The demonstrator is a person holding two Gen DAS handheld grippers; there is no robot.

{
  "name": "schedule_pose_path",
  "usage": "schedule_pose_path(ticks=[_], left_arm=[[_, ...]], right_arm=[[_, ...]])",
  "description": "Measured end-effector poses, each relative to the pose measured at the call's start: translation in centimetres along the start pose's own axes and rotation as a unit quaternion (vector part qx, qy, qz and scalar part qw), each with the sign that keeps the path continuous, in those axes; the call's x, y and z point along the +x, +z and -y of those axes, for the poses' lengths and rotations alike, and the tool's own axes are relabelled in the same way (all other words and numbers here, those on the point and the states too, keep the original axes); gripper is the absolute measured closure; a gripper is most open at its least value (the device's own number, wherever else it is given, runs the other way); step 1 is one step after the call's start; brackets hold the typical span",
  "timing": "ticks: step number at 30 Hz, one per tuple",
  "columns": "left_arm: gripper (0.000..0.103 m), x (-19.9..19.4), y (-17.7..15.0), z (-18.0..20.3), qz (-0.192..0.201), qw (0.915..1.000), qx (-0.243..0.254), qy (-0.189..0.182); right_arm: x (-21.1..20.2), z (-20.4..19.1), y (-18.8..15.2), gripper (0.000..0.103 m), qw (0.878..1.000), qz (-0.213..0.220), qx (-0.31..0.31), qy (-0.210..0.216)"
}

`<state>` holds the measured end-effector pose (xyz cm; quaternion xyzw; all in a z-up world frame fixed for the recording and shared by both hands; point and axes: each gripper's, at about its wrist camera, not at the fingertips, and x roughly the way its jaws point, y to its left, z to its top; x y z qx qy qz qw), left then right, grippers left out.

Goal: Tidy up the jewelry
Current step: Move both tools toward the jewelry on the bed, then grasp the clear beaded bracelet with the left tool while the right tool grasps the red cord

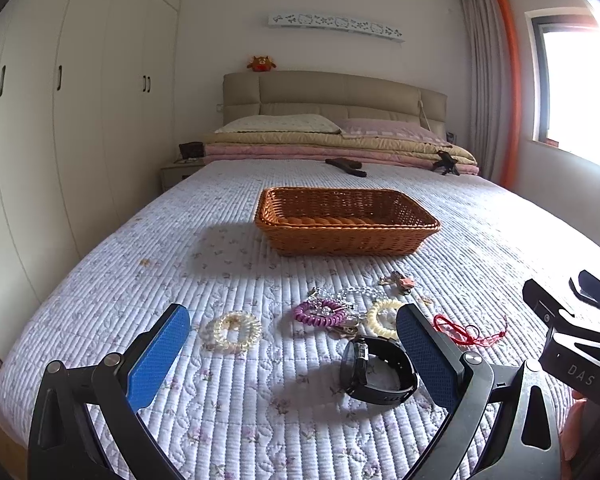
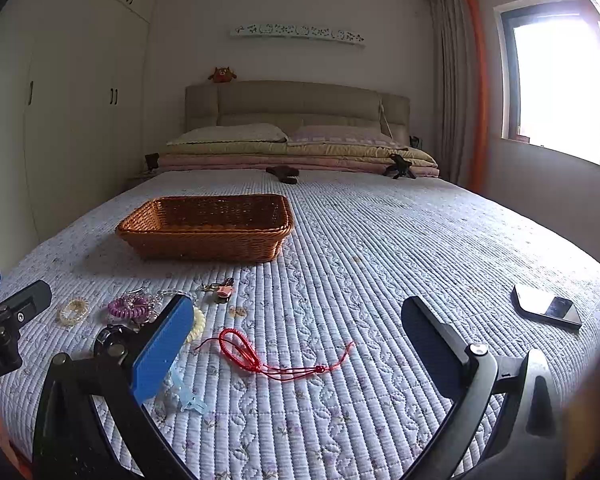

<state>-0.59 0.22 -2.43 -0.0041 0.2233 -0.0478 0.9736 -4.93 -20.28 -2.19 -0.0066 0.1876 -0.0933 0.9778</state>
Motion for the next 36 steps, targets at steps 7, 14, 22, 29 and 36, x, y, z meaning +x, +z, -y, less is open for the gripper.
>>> schedule_pose_path(ticks=[7,14,22,29,36], left_arm=[[0.001,-0.1,-0.1,0.0,0.001,1.0,0.0,0.002],[0.001,0.3,0.0,-0.2,-0.001,0.9999,-0.003,0.017],[0.001,0.3,0.1,-1.0,-0.005,0.9998,-0.007,0.015],[0.0,0.5,0.4,-2.1,-0.002,0.9969,0.003,0.078],[0.001,1.7,-0.2,-8.9,-0.07,0.9971,-0.021,0.02]], right_arm=[[0.0,-0.5,-0.5,0.0,1.0,0.004,-0.005,0.001],[0.0,-0.7,-0.4,0.0,1.0,0.003,-0.011,0.001],[0.0,-1.3,-0.6,0.0,1.0,0.006,-0.024,-0.002],[0.4,-1.3,-0.8,0.0,0.999,0.013,-0.032,0.001],[1.9,0.5,-1.7,0.0,0.996,-0.043,-0.029,0.065]])
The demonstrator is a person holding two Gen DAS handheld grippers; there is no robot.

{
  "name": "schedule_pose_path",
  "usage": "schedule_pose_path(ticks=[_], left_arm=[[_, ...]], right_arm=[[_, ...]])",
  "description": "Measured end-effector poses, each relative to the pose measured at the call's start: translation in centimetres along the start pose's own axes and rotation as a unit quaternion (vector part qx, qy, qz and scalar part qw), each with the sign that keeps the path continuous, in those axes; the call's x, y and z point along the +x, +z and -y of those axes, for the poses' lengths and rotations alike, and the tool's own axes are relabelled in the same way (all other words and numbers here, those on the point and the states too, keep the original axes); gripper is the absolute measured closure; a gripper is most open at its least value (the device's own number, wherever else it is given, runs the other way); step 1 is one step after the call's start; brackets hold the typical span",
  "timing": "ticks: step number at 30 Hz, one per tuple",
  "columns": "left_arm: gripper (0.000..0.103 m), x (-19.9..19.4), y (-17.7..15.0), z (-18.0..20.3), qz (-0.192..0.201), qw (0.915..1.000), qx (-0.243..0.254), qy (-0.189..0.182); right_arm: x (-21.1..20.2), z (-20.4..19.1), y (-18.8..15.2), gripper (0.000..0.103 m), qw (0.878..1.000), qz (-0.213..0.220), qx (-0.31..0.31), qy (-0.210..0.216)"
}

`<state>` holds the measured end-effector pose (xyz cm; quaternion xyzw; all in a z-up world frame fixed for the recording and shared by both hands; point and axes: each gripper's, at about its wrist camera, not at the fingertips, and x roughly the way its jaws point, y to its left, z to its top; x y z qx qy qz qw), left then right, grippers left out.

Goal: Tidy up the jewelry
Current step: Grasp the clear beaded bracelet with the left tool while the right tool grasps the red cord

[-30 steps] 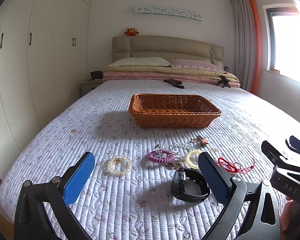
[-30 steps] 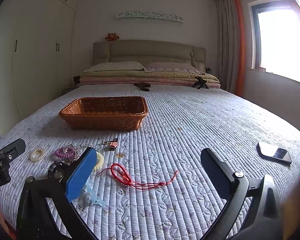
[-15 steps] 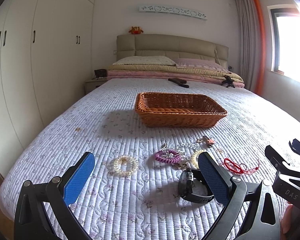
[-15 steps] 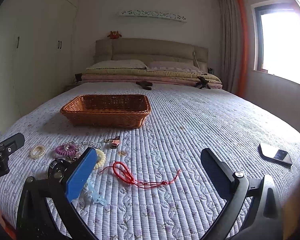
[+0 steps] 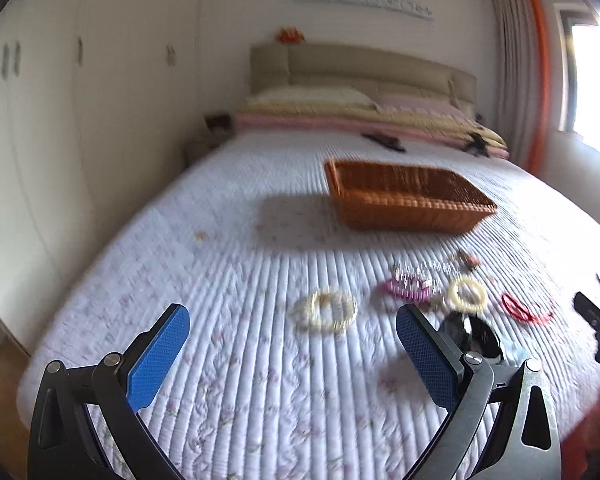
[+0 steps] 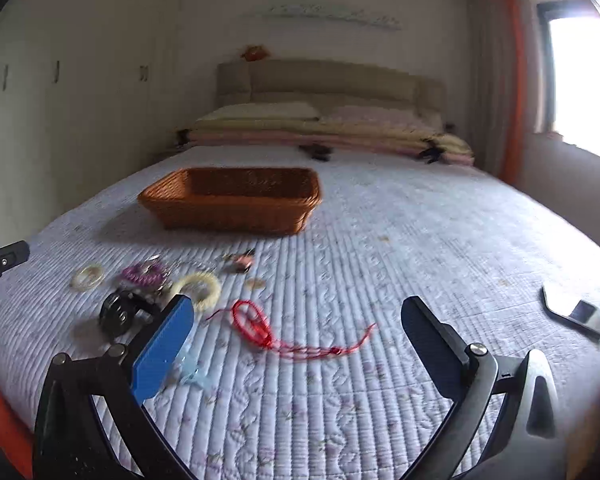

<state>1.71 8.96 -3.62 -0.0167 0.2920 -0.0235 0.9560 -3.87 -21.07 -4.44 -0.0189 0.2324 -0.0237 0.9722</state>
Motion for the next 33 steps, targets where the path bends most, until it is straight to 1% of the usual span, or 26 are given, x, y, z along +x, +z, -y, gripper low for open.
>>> schedule_pose_path(ticks=[1,3,4,5,6,7,8,9,10,11,12,13,15,17,18,19,21,23,24,26,27,28,30,31,32,33], left_arm=[[0.001,0.7,-0.1,-1.0,-0.019,0.9996,-0.01,-0.016],[0.001,1.8,-0.3,-1.9,-0.046,0.9981,-0.019,-0.035],[0.001,2.6,-0.3,-2.4,-0.062,0.9963,-0.023,-0.055],[0.001,3.2,-0.4,-2.4,-0.072,0.9949,-0.023,-0.067],[0.004,3.8,-0.3,-2.2,-0.081,0.9937,-0.022,-0.075],[0.011,4.5,-0.2,-2.1,-0.09,0.9923,-0.018,-0.083],[0.015,5.2,0.0,-1.8,-0.102,0.9907,-0.012,-0.089],[0.021,5.7,0.1,-1.5,-0.111,0.9896,-0.007,-0.091],[0.023,6.2,0.2,-1.2,-0.121,0.9883,-0.003,-0.093],[0.024,6.8,0.4,-0.8,-0.127,0.9876,0.004,-0.093],[0.028,7.1,0.6,-0.6,-0.129,0.9874,0.011,-0.091],[0.034,7.5,0.8,-0.1,-0.131,0.9872,0.022,-0.088],[0.042,8.0,0.9,0.4,-0.138,0.9857,0.03,-0.092],[0.045,8.8,1.2,0.4,-0.153,0.983,0.028,-0.098],[0.05,9.2,1.2,0.4,-0.157,0.9823,0.028,-0.099],[0.057,9.4,1.2,0.2,-0.162,0.9814,0.028,-0.099],[0.061,10.1,1.3,0.1,-0.172,0.9797,0.024,-0.1],[0.064,10.7,1.2,-0.1,-0.182,0.9775,0.018,-0.105],[0.067,11.0,1.2,-0.1,-0.185,0.9768,0.017,-0.107],[0.068,11.5,1.4,0.2,-0.19,0.9758,0.019,-0.106],[0.069,11.7,1.7,0.4,-0.191,0.9763,0.021,-0.101],[0.072,12.0,1.8,0.5,-0.194,0.9763,0.023,-0.092],[0.079,12.7,1.9,0.8,-0.202,0.975,0.026,-0.088],[0.08,13.0,1.9,1.1,-0.204,0.9749,0.032,-0.084],[0.081,13.0,1.9,1.3,-0.202,0.9754,0.037,-0.079],[0.086,13.0,2.0,1.5,-0.2,0.9759,0.042,-0.076]], right_arm=[[0.5,0.1,-0.1,0.0,1.0,-0.011,-0.001,-0.006],[1.2,0.2,-0.2,0.0,1.0,-0.028,-0.005,-0.007],[1.5,0.3,-0.3,0.0,0.999,-0.032,-0.003,0.004],[1.8,0.6,-0.3,0.0,0.999,-0.05,-0.001,0.011],[2.0,0.7,-0.3,0.0,0.999,-0.049,0.003,0.016],[2.2,0.9,-0.4,0.001,0.998,-0.052,0.005,0.022],[2.4,1.0,-0.4,0.005,0.998,-0.057,0.001,0.023],[2.6,1.1,-0.4,0.011,0.998,-0.062,-0.004,0.02],[2.8,1.2,-0.4,0.011,0.998,-0.065,-0.009,0.018],[3.1,1.5,-0.3,0.011,0.997,-0.073,-0.015,0.025],[3.3,1.9,-0.4,0.011,0.996,-0.076,-0.016,0.044],[3.5,2.2,-0.3,0.013,0.995,-0.08,-0.014,0.057],[4.1,2.4,0.1,0.014,0.992,-0.1,-0.019,0.068],[4.8,1.8,0.5,0.019,0.99,-0.112,-0.038,0.079],[5.0,1.4,0.6,0.027,0.989,-0.115,-0.046,0.083],[5.4,0.7,0.6,0.039,0.988,-0.119,-0.059,0.085],[6.4,-0.4,0.6,0.046,0.985,-0.133,-0.075,0.085],[7.3,-1.1,0.4,0.046,0.982,-0.143,-0.079,0.093],[7.7,-1.3,0.2,0.046,0.982,-0.145,-0.081,0.094],[8.5,-1.8,-0.1,0.046,0.981,-0.151,-0.086,0.09],[8.9,-2.0,-0.2,0.047,0.98,-0.154,-0.087,0.091],[9.3,-2.1,-0.4,0.048,0.979,-0.159,-0.086,0.09],[10.2,-2.2,-0.7,0.05,0.978,-0.17,-0.081,0.091],[10.5,-2.2,-0.8,0.052,0.977,-0.176,-0.078,0.093],[10.7,-2.1,-0.8,0.053,0.977,-0.177,-0.076,0.095],[10.7,-2.1,-0.7,0.064,0.976,-0.177,-0.075,0.099]])
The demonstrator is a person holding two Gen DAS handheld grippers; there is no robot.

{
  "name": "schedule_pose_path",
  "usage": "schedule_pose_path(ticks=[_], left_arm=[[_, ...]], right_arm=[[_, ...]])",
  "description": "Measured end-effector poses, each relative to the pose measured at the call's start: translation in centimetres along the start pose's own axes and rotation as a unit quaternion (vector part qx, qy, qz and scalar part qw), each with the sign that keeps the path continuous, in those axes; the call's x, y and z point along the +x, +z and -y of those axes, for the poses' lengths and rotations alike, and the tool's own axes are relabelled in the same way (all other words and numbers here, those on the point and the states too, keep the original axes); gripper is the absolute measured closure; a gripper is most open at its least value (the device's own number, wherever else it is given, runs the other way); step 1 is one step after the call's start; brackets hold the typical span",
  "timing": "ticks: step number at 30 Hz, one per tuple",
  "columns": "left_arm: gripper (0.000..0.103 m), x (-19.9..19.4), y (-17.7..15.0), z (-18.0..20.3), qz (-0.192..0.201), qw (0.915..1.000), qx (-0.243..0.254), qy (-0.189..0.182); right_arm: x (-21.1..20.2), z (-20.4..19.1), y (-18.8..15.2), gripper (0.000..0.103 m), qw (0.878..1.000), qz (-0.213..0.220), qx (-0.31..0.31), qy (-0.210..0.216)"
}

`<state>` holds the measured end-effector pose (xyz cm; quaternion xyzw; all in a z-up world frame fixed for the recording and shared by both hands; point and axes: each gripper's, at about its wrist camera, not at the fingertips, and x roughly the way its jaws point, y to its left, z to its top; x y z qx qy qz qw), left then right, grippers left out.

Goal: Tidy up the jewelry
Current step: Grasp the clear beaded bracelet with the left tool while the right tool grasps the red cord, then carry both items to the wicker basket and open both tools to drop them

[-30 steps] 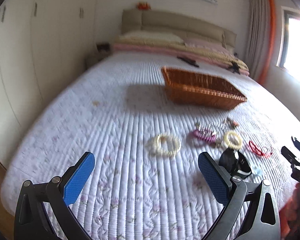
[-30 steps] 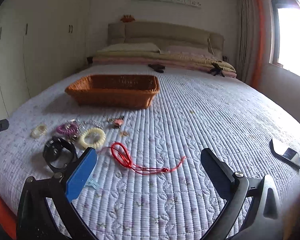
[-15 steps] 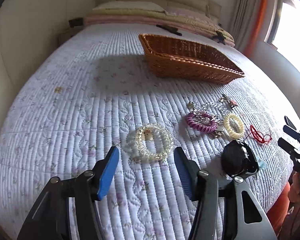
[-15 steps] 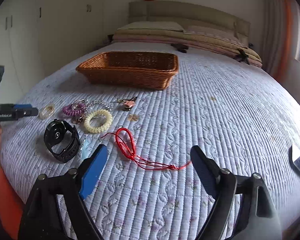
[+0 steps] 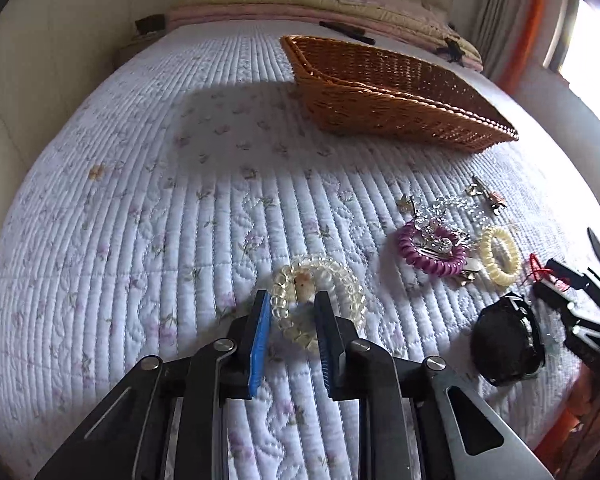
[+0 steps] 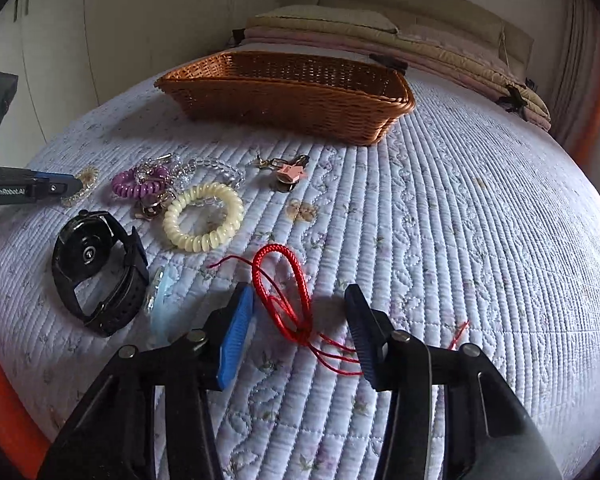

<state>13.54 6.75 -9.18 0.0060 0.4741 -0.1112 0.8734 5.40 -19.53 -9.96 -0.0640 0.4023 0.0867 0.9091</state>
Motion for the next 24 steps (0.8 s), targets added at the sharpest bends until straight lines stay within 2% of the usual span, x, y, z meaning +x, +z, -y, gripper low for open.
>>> schedule_pose_path(ticks=[1,5,7,17,24], left_arm=[[0.093,0.0,0.1,0.2,0.001,1.0,0.002,0.0],[0.094,0.0,0.0,0.9,0.015,0.9998,0.009,0.012],[0.094,-0.3,-0.1,1.0,0.031,0.9994,0.011,-0.005],[0.094,-3.5,1.3,1.8,0.091,0.9954,0.013,-0.027],[0.094,-5.4,7.0,4.2,0.136,0.9896,0.03,-0.035]], right_arm=[[0.1,-0.1,0.1,0.071,1.0,-0.002,-0.002,0.002],[0.4,-0.7,0.3,0.086,1.0,-0.002,-0.018,-0.012],[0.3,-1.1,0.3,0.092,0.999,-0.002,-0.023,-0.022],[-1.8,0.3,1.7,0.093,0.999,0.034,0.005,-0.017],[-3.0,1.9,6.1,0.093,0.997,0.07,0.009,-0.021]])
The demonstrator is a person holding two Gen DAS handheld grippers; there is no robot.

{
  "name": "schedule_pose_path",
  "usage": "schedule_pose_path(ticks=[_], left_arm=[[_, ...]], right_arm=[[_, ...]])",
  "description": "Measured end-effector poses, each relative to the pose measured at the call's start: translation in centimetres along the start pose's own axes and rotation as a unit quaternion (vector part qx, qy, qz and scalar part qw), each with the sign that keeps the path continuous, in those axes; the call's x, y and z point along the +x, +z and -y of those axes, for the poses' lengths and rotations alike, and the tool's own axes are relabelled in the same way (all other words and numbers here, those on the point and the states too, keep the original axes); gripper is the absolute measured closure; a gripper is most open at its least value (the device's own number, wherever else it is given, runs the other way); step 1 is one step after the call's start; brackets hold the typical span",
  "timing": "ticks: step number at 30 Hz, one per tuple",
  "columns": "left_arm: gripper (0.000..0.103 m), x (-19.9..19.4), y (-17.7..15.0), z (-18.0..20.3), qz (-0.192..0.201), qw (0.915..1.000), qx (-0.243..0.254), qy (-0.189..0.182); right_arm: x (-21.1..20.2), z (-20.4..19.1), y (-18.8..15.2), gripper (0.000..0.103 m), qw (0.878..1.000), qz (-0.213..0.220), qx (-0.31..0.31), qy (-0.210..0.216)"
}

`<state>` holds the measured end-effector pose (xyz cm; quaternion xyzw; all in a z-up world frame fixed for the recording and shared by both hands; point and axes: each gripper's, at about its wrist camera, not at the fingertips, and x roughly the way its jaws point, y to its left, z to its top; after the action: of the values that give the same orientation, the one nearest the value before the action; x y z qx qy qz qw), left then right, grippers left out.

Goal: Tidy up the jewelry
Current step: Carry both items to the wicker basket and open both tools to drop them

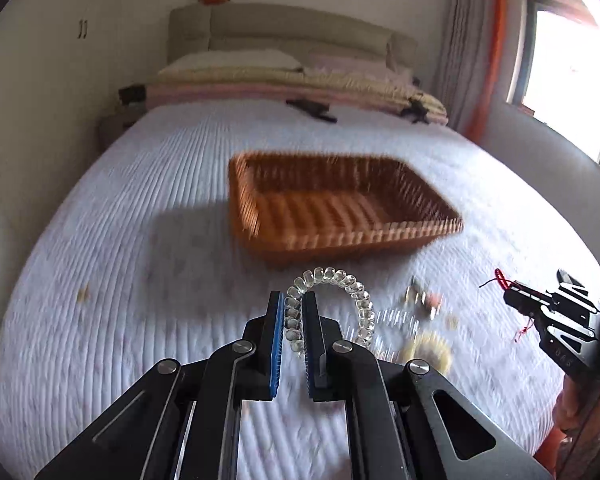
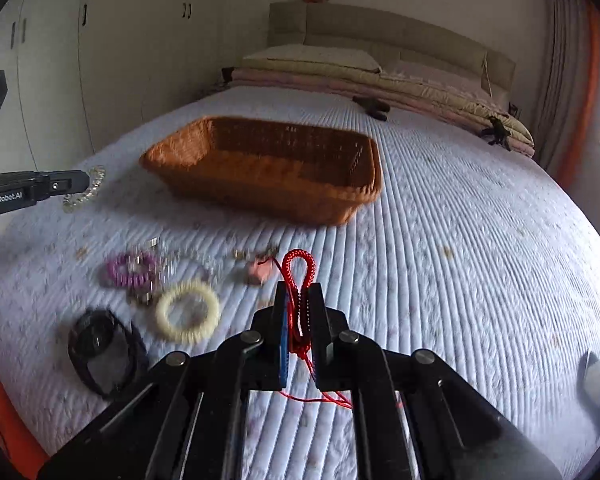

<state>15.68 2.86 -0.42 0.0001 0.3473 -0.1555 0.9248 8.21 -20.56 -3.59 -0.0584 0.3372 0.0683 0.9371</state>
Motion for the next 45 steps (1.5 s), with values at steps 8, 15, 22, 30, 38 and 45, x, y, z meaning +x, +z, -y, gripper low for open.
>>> schedule_pose_path(ticks=[8,15,22,30,38,45], left_arm=[[0.094,5.6,8.7,1.8,0.008,1.0,-0.006,-0.002],[0.094,14.7,11.4,1.5,-0.059,0.9975,-0.037,0.008],[0.094,18.3,10.3,1.1,-0.099,0.994,-0.045,0.011],[0.075,17.9,10.2,1.7,-0.102,0.9942,-0.035,0.003],[0.046,12.1,11.0,2.6,-0.032,0.9993,-0.018,0.002],[0.046,4.5,9.5,3.2,0.01,0.9996,-0.018,-0.02]], right_arm=[[4.4,2.3,10.5,0.093,0.999,0.028,0.019,0.024],[13.1,3.8,14.9,0.093,0.996,-0.036,0.065,0.055],[18.7,3.7,13.7,0.093,0.989,-0.107,0.088,0.056],[19.4,3.1,13.3,0.059,0.987,-0.11,0.094,0.067],[14.4,3.1,14.2,0.051,0.994,-0.048,0.084,0.052],[7.0,1.5,12.5,0.051,0.998,0.006,0.053,0.044]])
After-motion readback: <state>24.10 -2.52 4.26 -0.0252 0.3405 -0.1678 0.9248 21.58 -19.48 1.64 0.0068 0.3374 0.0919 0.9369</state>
